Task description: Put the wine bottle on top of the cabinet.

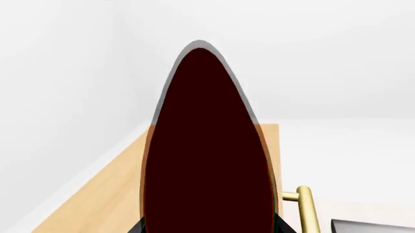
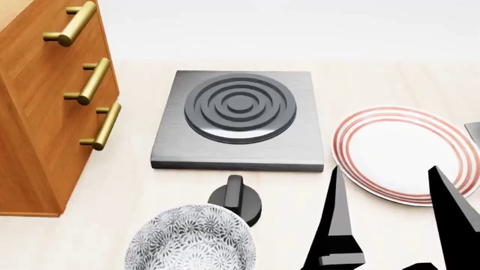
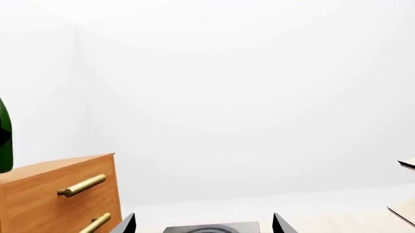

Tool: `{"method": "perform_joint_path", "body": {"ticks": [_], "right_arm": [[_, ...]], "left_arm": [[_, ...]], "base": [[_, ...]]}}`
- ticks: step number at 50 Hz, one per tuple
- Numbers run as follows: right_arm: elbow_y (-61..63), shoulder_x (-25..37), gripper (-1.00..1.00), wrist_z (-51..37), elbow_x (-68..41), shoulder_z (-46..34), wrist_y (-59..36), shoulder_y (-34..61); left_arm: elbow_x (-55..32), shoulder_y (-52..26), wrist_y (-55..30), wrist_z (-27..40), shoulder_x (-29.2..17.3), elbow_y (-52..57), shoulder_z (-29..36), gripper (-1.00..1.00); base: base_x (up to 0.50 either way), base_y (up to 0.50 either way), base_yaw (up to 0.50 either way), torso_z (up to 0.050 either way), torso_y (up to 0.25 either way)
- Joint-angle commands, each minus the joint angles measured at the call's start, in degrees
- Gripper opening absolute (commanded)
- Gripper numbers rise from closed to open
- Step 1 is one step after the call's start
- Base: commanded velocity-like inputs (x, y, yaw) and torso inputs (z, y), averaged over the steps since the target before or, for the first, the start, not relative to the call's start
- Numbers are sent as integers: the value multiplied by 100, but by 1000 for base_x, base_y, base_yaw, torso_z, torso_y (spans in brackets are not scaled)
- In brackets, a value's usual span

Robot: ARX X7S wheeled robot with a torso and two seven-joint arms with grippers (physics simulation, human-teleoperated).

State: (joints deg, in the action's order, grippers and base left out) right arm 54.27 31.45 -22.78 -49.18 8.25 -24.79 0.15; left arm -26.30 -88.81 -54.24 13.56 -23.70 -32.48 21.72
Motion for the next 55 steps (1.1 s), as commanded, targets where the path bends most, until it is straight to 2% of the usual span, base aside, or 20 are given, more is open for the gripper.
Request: {"method": "perform_joint_path", "body": {"ticks": [1, 18, 39, 40, 55], "right_arm": [[-45, 11, 100, 3, 24, -51, 33, 6], [-45, 46, 100, -33, 12, -84, 60, 5], [-67, 83, 100, -52, 21, -150, 100, 11], [-62, 88, 100, -59, 19, -153, 97, 13], [-83, 109, 100, -57, 49, -195, 142, 2]], "left_arm": [[16, 142, 341, 118, -22, 107, -70, -100], [-35, 512, 529, 186, -76, 252, -168, -100], [-42, 522, 501, 211, -122, 273, -178, -100], [-33, 519, 517, 210, -128, 278, -171, 100], [-30, 554, 534, 304, -132, 279, -217, 100]], "base": [[0, 0, 0, 0, 0], [0, 0, 0, 0, 1], [0, 0, 0, 0, 0], [0, 0, 0, 0, 0], [0, 0, 0, 0, 0]]}}
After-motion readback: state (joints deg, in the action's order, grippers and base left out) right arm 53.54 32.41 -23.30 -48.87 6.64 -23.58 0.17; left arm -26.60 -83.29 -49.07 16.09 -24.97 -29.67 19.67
